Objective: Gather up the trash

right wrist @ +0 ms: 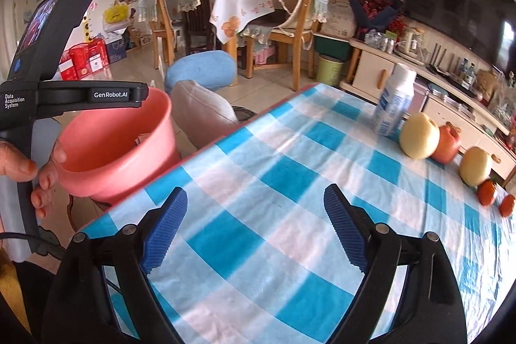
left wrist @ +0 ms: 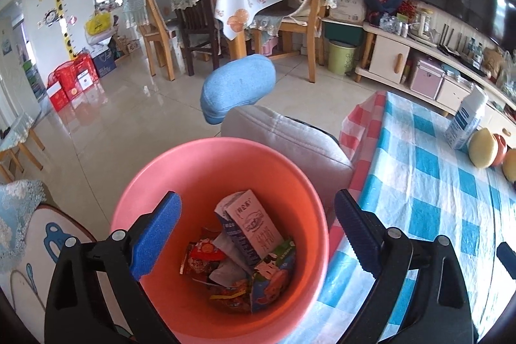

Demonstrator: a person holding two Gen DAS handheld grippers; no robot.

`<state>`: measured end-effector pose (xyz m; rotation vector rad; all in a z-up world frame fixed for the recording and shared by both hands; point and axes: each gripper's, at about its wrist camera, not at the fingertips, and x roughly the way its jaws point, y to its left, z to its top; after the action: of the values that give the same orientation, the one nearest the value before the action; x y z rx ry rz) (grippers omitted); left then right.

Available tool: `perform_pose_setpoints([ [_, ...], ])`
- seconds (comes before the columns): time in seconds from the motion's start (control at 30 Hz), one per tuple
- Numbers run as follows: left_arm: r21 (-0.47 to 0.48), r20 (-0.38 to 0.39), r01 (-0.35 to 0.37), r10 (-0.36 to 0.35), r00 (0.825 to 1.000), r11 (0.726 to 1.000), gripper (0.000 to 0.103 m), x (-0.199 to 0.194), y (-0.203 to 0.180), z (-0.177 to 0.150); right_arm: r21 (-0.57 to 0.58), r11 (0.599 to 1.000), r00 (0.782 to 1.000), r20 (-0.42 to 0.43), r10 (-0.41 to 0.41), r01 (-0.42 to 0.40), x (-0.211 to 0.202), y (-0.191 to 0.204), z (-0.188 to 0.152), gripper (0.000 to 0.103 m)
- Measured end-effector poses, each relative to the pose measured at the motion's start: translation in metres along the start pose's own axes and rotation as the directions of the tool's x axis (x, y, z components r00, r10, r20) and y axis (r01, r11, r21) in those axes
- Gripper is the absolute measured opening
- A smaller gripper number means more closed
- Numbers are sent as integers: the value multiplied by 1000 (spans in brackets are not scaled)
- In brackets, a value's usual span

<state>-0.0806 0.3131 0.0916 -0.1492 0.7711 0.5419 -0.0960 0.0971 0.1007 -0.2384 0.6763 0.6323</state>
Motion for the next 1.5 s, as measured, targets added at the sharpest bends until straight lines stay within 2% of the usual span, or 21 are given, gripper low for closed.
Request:
perform_pose_setpoints([
  [0.3, 92, 28, 86, -89, 996, 992, 95, -12, -46, -13, 72, 994, 997, 2, -81, 80, -33, -47, -34, 90],
  [0.53, 197, 55, 142, -156, 986, 970, 95, -26, -85, -25, 107, 985, 989, 51, -142, 136, -62, -77, -54, 90],
  [0.63, 219, 70, 152, -171, 983, 964, 95, -34, -99, -28, 126, 982, 987, 67, -149, 140, -72, -89, -62, 90],
  [0.77, 221, 77, 203, -225, 971, 954, 95, -43, -114, -33, 141, 977, 982, 78, -170, 158, -83, -103, -68, 90],
  [1.2, 338, 75, 289, -332, 940, 896, 95, -76, -184, -63, 149, 958, 958, 114, -264, 247, -122, -139, -89, 90],
  [1.33, 352, 64, 313, -356, 932, 882, 95, -85, -202, -73, 175, 947, 947, 132, -293, 269, -139, -153, -94, 90],
  [1.5, 367, 73, 309, -359, 930, 877, 95, -100, -220, -83, 217, 932, 932, 157, -326, 289, -161, -170, -100, 91],
])
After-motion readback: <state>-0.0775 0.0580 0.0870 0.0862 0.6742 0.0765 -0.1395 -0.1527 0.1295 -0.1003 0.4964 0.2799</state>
